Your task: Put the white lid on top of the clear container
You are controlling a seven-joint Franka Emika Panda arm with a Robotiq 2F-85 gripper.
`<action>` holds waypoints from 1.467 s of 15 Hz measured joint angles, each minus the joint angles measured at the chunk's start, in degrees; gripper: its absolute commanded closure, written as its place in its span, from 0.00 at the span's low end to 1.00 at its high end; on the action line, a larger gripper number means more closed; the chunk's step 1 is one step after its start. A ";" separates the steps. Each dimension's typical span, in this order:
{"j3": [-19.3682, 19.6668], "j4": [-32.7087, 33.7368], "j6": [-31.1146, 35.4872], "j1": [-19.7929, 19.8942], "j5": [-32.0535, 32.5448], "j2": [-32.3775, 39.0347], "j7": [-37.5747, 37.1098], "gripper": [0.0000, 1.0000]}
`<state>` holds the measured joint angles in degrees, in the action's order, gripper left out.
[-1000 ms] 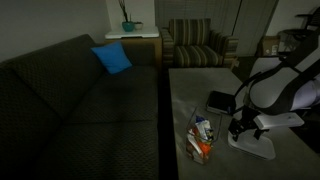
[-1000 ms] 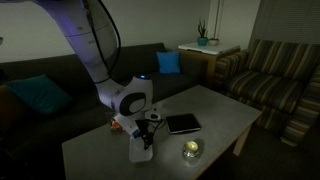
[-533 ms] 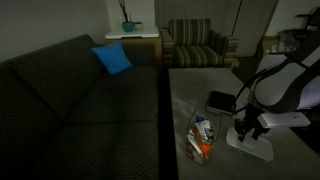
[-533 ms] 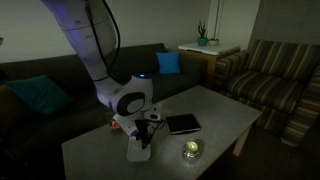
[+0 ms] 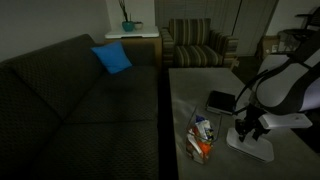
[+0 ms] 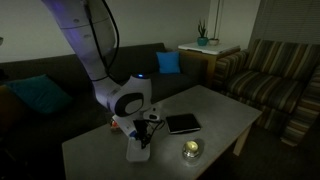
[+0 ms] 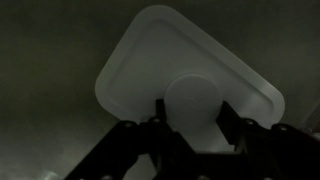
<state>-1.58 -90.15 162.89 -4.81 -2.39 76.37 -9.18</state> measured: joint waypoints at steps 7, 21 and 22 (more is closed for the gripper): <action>0.02 0.02 -0.15 -0.01 0.01 -0.05 0.30 0.71; 5.21 -9.48 -0.04 -4.19 0.68 -9.90 0.99 0.71; 5.76 -10.92 -0.04 -4.85 1.04 -11.43 1.00 0.71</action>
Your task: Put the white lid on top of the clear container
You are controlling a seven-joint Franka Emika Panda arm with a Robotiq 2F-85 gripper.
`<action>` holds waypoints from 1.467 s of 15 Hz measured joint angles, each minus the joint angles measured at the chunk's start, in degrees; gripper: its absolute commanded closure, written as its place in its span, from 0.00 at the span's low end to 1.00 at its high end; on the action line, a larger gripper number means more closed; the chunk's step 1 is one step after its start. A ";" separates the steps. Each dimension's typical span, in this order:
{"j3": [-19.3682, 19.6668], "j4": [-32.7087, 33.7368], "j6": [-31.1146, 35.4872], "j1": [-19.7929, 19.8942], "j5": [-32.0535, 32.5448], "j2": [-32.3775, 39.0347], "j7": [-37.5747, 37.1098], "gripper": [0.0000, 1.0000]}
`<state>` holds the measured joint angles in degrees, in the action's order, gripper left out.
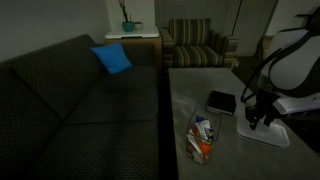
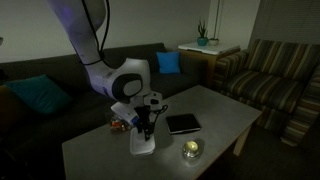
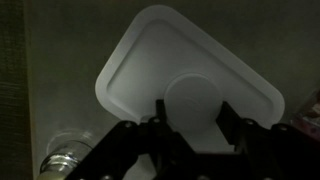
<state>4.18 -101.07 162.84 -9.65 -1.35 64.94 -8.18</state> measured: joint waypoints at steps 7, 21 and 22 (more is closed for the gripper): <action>1.61 -6.69 -0.03 -2.52 6.53 -8.28 0.75 0.71; -0.64 -9.11 1.86 -4.02 22.62 -15.20 20.90 0.46; -0.77 -9.11 1.91 -3.85 22.72 -15.19 21.30 0.46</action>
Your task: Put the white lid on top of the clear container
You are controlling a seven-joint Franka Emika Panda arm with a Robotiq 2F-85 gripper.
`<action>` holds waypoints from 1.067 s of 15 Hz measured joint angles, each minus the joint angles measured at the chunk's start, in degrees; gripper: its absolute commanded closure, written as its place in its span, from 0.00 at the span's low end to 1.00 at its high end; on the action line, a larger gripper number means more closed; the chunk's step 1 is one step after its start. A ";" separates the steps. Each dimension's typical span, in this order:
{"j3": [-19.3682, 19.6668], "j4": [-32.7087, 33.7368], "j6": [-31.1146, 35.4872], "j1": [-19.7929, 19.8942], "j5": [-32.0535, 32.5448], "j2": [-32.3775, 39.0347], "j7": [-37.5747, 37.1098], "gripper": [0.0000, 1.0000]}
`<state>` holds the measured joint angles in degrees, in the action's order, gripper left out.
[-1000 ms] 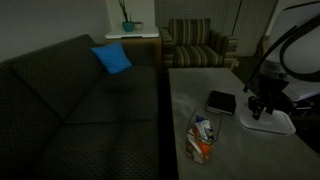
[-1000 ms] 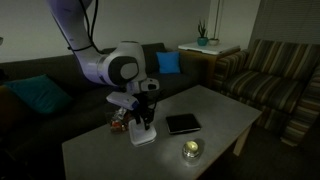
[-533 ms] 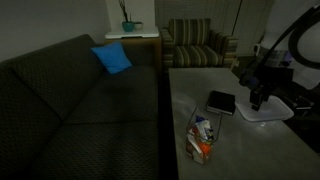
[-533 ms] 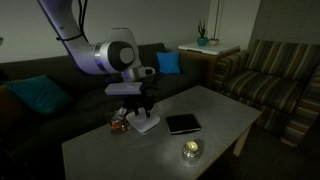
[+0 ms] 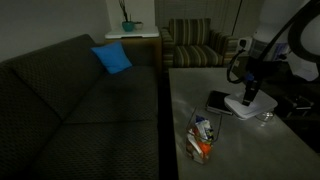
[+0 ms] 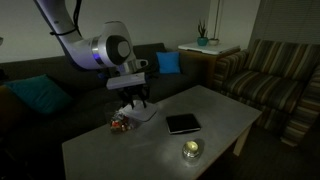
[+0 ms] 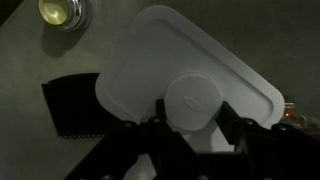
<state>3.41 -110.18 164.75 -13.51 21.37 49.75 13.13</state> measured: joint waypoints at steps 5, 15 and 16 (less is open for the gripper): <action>-0.04 0.00 0.14 0.31 0.22 0.00 0.32 0.46; 0.57 4.61 0.01 0.35 4.84 0.36 5.36 0.71; 0.55 6.01 -0.01 0.51 5.94 0.39 7.38 0.71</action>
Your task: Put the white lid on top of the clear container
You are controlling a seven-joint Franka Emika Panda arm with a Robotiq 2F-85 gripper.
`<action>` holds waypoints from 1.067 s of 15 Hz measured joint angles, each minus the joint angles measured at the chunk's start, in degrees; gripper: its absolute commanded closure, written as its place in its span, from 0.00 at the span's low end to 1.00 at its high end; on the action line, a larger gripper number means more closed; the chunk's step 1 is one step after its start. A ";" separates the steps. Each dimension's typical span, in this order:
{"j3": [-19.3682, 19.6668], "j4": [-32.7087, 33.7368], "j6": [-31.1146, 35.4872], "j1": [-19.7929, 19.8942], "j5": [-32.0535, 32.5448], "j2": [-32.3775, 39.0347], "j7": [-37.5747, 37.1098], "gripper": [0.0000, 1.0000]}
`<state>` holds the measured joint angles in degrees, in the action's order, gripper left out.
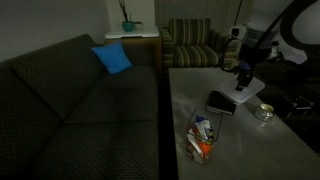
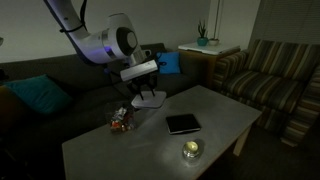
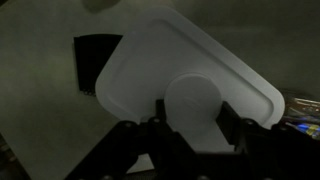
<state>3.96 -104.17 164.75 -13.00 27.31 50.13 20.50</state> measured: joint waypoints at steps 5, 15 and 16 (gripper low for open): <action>-6.65 8.67 -0.05 4.41 1.44 1.54 13.74 0.71; -21.47 15.57 -3.38 10.06 -5.63 10.38 35.10 0.46; -21.32 15.57 -3.36 9.89 -5.72 10.52 35.09 0.46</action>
<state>-17.36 -88.60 161.38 -3.10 21.59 60.65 55.60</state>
